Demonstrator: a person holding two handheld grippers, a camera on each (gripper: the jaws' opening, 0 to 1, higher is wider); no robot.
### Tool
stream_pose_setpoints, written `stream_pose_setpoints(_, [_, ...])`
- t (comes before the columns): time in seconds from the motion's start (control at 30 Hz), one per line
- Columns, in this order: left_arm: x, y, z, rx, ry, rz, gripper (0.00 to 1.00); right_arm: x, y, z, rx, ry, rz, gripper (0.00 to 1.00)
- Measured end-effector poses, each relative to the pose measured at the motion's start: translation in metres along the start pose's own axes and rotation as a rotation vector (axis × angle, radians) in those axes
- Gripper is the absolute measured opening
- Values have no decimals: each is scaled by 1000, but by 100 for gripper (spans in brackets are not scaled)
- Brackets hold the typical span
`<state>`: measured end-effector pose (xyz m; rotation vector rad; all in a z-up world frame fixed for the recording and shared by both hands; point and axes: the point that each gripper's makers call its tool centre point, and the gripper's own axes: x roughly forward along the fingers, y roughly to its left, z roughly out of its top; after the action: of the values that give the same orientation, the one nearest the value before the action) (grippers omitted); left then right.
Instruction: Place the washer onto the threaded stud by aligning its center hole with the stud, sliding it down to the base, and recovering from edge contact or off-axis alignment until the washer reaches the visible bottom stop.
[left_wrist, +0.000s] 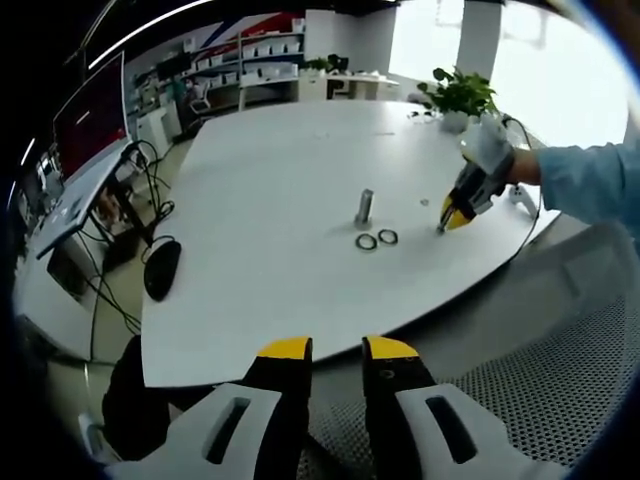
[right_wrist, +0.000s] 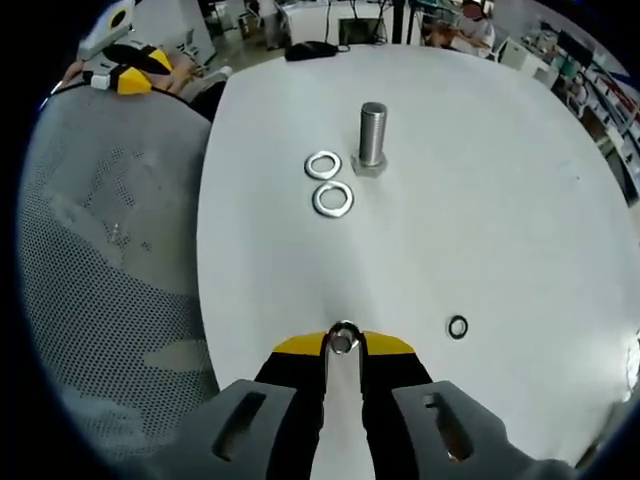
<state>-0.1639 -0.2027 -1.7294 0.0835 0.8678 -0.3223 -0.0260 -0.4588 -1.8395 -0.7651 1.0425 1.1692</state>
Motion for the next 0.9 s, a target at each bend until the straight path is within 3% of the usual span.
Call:
stream_pose_setpoints(0.47, [0, 0, 0, -1, -2, 1, 18, 4, -1, 1, -31, 6, -6, 15])
stream_pose_setpoints(0.7, [0, 0, 0, -2, -3, 0, 18, 1, -8, -4, -43, 15, -41, 30])
stream_pose_setpoints(0.9, [0, 0, 1, -3, -5, 0, 18, -3, -14, -16, -12, 4, -43, 30])
